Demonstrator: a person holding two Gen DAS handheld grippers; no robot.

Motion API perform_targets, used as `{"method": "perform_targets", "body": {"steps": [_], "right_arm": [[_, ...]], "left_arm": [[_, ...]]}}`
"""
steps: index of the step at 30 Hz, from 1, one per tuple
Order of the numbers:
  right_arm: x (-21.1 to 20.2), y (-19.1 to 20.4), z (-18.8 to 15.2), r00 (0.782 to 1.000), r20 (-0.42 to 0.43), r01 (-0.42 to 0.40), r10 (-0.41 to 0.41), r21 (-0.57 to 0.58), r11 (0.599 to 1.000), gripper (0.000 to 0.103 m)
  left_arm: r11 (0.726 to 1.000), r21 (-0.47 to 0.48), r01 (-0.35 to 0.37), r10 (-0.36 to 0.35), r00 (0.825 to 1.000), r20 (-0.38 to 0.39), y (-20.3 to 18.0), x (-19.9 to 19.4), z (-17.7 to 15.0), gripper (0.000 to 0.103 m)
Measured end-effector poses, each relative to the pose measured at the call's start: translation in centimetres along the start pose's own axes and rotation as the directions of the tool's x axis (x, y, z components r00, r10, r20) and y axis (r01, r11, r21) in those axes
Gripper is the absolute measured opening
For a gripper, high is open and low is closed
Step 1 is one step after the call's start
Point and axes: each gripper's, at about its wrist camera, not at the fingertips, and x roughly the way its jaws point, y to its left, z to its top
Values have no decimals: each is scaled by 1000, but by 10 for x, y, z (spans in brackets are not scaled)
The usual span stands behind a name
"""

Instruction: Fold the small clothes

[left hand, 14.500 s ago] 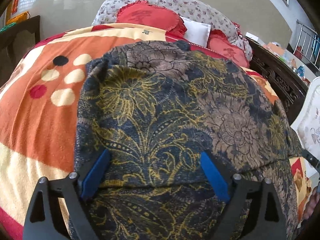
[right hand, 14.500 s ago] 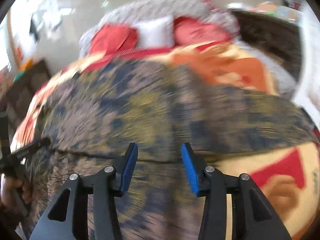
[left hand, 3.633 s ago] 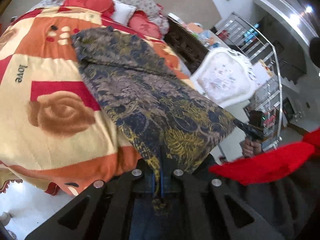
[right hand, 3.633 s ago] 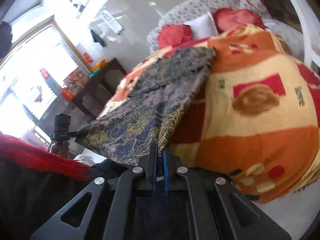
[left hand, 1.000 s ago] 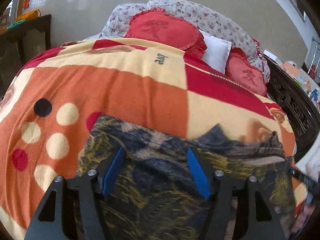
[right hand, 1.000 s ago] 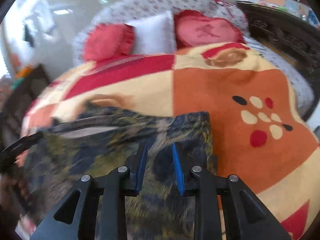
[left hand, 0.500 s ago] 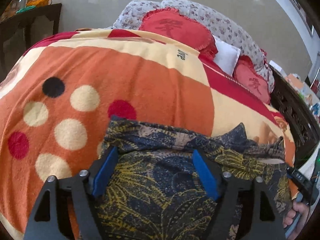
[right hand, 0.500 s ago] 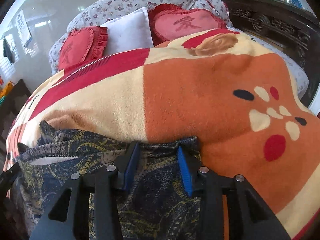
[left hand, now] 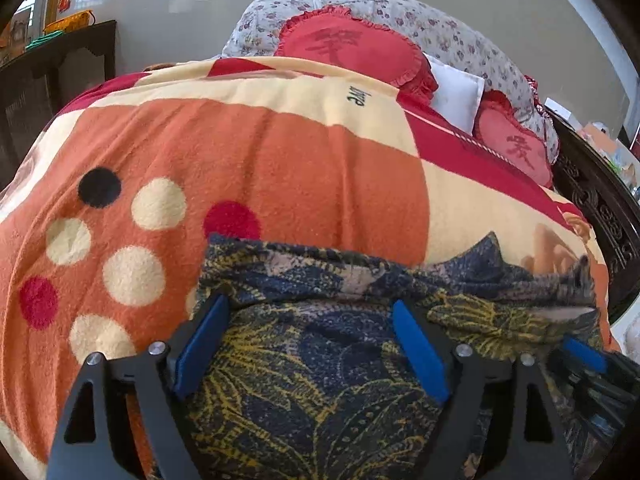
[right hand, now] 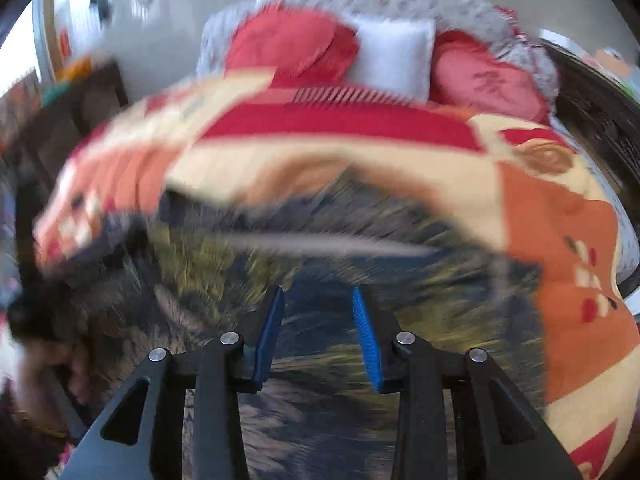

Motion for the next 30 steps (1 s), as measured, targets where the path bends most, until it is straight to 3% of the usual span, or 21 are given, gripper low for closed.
{"method": "perform_targets", "body": {"steps": [4, 6, 10, 12, 16, 17, 18, 19, 20, 22, 24, 28, 30], "right_arm": [[19, -1, 4, 995, 99, 24, -24, 1, 1000, 29], [20, 5, 6, 994, 94, 50, -47, -32, 998, 30], [-10, -7, 2, 998, 60, -22, 24, -22, 1000, 30], [-41, -24, -16, 996, 82, -22, 22, -1, 1000, 30], [-97, -60, -89, 998, 62, -24, 20, 54, 998, 31], [-102, -67, -108, 998, 57, -22, 18, 68, 997, 33], [-101, -71, -125, 999, 35, -16, 14, 72, 997, 42], [-89, -77, -142, 999, -31, -5, 8, 70, 998, 50], [-80, -84, -152, 998, -59, -28, 33, 81, 996, 51], [-94, -92, -156, 999, -14, -40, 43, 133, 990, 51], [-108, -93, -153, 999, 4, -33, 32, 163, 986, 49], [-140, -63, -139, 987, 146, -76, 64, 73, 994, 49], [-140, -42, -129, 982, 167, -97, 91, 29, 995, 49]], "left_arm": [[1000, 2, -4, 4, 1000, -1, 1, 1, 0, 87], [1000, 3, -4, 4, 1000, -3, 1, 1, 0, 87], [1000, 2, -2, 2, 1000, -1, 1, 1, 0, 87], [1000, 4, -4, 4, 1000, -1, 1, 1, 1, 87], [1000, 9, 5, -5, 1000, -3, 0, -1, 1, 90], [1000, 17, 9, -8, 1000, -15, -1, 0, 2, 93], [1000, 24, 9, -9, 1000, -26, -3, -1, 3, 94], [999, 50, 8, -5, 998, -63, -6, -4, 6, 94], [997, 71, 12, -5, 996, -89, -8, -7, 8, 93], [995, 89, 48, -39, 994, -103, -5, -35, 11, 92], [994, 75, 79, -75, 996, -55, 5, -73, 5, 92], [986, 45, 159, -160, 987, 9, 28, -147, -42, 93], [983, 46, 178, -179, 984, 0, 29, -160, -62, 93]]}}
